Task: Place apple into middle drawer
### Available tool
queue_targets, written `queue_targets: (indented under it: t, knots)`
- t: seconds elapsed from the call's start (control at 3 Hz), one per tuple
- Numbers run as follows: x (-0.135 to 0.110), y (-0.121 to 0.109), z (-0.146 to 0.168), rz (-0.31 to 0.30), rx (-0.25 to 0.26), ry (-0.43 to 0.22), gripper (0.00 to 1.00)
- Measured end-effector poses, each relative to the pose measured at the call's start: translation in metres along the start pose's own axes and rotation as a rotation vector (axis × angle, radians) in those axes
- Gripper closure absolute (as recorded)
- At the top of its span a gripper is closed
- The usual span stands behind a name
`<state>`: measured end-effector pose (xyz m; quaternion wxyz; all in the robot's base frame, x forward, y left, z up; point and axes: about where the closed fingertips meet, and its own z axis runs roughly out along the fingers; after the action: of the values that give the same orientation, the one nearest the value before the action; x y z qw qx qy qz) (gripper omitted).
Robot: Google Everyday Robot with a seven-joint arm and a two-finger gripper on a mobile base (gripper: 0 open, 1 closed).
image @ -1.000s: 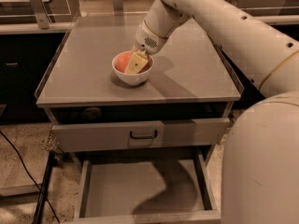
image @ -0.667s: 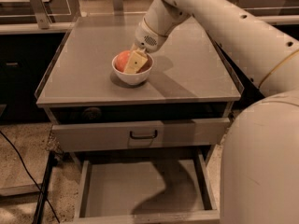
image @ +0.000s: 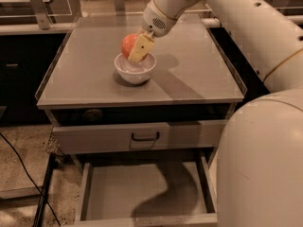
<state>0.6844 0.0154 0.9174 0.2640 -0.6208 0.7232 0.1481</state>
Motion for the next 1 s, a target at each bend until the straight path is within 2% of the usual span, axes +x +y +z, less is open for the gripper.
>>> queue_targets:
  t: [0.33,0.67,1.0]
  knots:
    - [-0.015,-0.013,-0.043,-0.016,0.040,-0.003,1.00]
    - [-0.016,-0.024,-0.105,-0.002,0.135,-0.028,1.00]
    - [-0.002,-0.015,-0.168,0.047,0.204,-0.087,1.00]
